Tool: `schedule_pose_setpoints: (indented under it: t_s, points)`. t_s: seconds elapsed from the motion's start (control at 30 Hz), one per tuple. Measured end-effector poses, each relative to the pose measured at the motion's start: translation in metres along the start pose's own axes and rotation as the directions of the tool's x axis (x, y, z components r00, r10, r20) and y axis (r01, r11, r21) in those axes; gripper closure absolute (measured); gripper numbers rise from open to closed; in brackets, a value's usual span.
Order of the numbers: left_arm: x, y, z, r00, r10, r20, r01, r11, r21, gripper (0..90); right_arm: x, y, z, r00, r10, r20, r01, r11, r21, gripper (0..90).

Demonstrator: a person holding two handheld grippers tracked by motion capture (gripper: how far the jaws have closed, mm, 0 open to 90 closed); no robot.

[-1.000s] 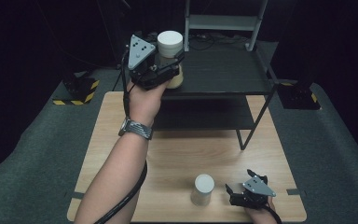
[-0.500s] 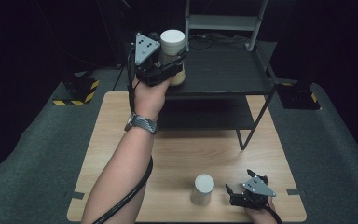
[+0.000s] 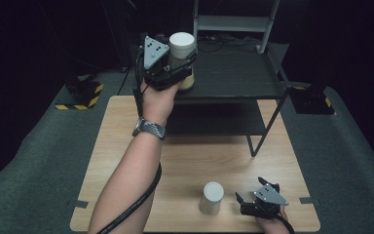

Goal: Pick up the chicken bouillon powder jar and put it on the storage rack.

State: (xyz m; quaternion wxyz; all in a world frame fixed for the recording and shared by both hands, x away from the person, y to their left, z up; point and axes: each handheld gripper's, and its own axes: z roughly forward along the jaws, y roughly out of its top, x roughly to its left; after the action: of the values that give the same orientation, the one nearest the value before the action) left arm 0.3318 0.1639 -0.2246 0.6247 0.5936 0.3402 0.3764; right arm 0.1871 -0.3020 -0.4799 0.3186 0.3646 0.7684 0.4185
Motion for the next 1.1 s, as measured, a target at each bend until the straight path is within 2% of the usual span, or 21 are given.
schedule_pose_setpoints:
  t_s: [0.5,0.63,0.67,0.7,0.73,0.77,0.8,0.87,1.03,1.1]
  points:
    - [-0.002,0.0,-0.001,1.0,0.001,-0.008,0.0,1.0,0.003,33.7,0.0,0.0,0.0,1.0,0.001,0.0,-0.001,1.0,0.0,0.7]
    - [-0.003,0.001,-0.001,0.9999,-0.004,-0.01,0.004,1.0,0.003,31.2,0.0,0.0,0.0,1.0,-0.001,0.0,0.001,1.0,0.0,0.8]
    - [-0.004,0.001,-0.002,0.9999,-0.002,-0.011,0.002,1.0,0.004,29.1,0.0,0.0,0.0,1.0,-0.001,0.0,0.001,1.0,-0.001,0.8]
    - [-0.006,0.002,-0.002,0.9998,-0.001,-0.018,0.001,1.0,0.005,21.2,0.0,0.0,0.0,1.0,0.0,-0.001,0.0,1.0,0.0,0.7]
    - [-0.01,0.005,-0.003,0.9991,-0.011,-0.041,0.011,0.9999,0.007,16.4,0.0,0.0,0.0,1.0,0.0,-0.001,0.0,1.0,0.0,0.7]
    - [-0.01,0.005,-0.003,0.9991,-0.011,-0.041,0.011,0.9999,0.007,10.0,0.0,0.0,0.0,1.0,0.0,-0.001,0.0,1.0,0.0,0.7]
    - [-0.011,0.007,-0.005,0.9978,-0.035,-0.056,0.036,0.9993,0.007,6.1,0.0,0.0,0.0,1.0,0.0,-0.001,0.0,1.0,0.002,0.7]
    - [-0.009,0.007,-0.006,0.9979,-0.038,-0.052,0.039,0.9992,0.007,0.3,0.0,0.0,0.0,1.0,0.0,-0.002,0.0,1.0,0.002,0.7]
    - [-0.009,0.009,-0.014,0.9978,-0.022,-0.063,0.023,0.9996,0.015,0.3,0.0,0.0,0.0,1.0,-0.001,0.0,0.001,1.0,0.002,0.7]
    - [-0.008,0.009,-0.024,0.9976,-0.029,-0.063,0.029,0.9995,0.008,0.3,0.0,0.001,0.0,1.0,-0.005,0.0,0.005,1.0,0.003,0.8]
